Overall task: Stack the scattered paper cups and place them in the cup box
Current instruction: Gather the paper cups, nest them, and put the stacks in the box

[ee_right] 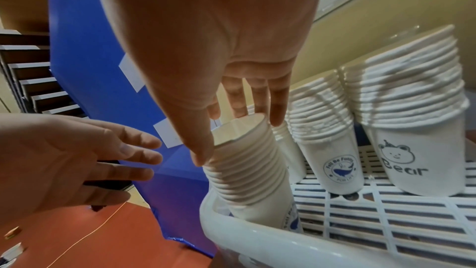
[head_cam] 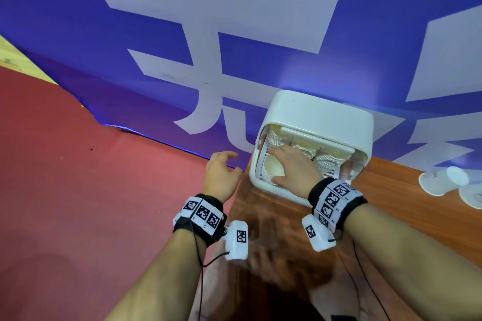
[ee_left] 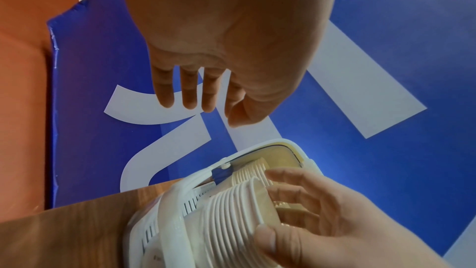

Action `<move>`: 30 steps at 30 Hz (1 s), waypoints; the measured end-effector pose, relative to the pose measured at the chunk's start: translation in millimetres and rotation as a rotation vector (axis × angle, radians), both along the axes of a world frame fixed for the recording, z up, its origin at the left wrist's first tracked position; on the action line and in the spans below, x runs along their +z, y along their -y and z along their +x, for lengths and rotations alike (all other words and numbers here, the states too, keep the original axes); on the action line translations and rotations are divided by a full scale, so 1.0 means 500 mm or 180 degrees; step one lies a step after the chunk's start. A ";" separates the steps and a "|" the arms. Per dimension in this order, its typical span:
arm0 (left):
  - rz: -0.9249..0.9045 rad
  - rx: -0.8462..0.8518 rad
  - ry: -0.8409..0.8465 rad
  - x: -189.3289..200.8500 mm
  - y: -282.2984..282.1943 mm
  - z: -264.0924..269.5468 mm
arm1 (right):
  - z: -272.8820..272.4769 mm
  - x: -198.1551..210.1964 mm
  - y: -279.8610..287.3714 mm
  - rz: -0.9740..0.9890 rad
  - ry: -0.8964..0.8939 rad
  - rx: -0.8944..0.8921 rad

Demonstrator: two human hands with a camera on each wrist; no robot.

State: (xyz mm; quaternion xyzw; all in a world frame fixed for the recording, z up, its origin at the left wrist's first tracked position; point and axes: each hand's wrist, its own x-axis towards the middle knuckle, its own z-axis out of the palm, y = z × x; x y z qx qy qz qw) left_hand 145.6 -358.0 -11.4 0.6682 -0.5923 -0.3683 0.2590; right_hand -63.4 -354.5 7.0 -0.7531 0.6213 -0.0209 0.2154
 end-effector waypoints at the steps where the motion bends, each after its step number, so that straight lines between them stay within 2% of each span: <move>1: 0.0016 0.0005 -0.0003 -0.001 0.001 0.002 | 0.000 -0.004 0.001 0.0010 -0.0002 -0.0011; 11: 0.0127 0.0021 0.0000 0.002 -0.012 0.000 | -0.007 -0.029 0.002 -0.0008 0.0196 -0.0207; 21: -0.0114 -0.0115 0.0259 0.077 -0.051 -0.028 | -0.042 0.004 -0.032 -0.0075 0.0620 -0.0246; 25: -0.0218 -0.0274 0.0274 0.118 -0.070 -0.075 | -0.094 0.042 -0.078 -0.0154 0.0886 -0.0285; 30: -0.0390 -0.0605 0.0187 0.168 -0.100 -0.198 | -0.207 0.100 -0.158 -0.0294 0.1135 -0.0651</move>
